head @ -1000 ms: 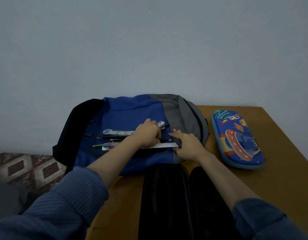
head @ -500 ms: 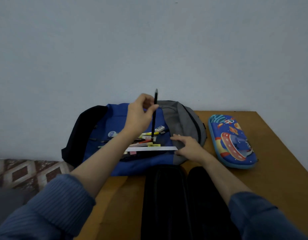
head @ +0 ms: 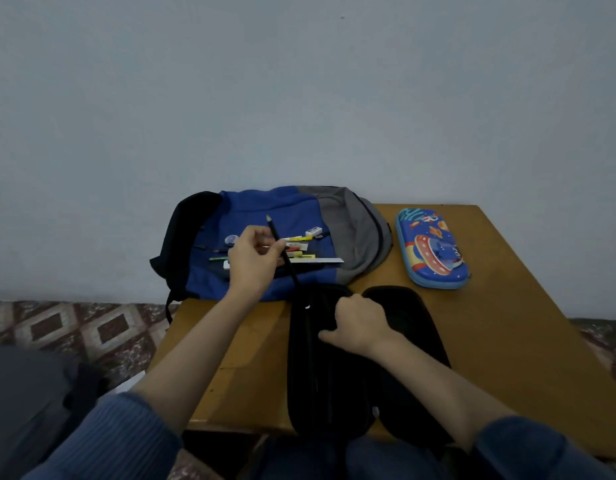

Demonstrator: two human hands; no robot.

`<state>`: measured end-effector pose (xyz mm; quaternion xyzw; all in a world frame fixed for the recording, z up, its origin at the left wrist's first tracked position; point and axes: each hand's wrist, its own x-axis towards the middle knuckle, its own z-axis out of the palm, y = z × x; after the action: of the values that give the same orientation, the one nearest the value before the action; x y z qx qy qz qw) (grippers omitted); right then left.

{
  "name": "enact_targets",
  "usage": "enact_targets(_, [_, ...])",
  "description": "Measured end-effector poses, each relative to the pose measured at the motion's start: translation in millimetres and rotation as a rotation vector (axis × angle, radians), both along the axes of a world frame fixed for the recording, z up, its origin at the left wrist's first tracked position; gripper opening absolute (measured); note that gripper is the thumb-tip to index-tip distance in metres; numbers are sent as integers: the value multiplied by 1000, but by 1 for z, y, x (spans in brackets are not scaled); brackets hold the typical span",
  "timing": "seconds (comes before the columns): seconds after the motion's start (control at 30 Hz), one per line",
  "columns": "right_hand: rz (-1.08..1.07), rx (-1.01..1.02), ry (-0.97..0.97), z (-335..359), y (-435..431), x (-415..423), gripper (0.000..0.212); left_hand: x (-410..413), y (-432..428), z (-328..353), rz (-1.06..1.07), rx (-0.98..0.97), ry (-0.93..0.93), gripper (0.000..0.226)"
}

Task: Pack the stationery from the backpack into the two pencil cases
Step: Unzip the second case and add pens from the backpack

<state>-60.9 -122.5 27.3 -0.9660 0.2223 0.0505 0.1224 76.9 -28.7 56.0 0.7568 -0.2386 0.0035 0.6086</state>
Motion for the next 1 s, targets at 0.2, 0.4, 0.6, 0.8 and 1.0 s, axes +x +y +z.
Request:
enact_targets(0.2, [-38, -101, 47, -5, 18, -6, 41, -14, 24, -10, -22, 35, 46, 16])
enact_targets(0.4, [-90, -22, -33, -5, 22, -9, 35, -28, 32, -21, -36, 59, 117, 17])
enact_targets(0.6, [-232, 334, -91, -6, -4, -13, 40, -42, 26, -34, -67, 109, 259, 14])
enact_targets(0.8, [-236, 369, -156, -14, -5, -19, 43, -64, 3, -41, -219, 362, 456, 19])
enact_targets(1.0, [-196, 429, -246, -17, -7, -26, 29, -65, 8, -51, -257, 526, 340, 17])
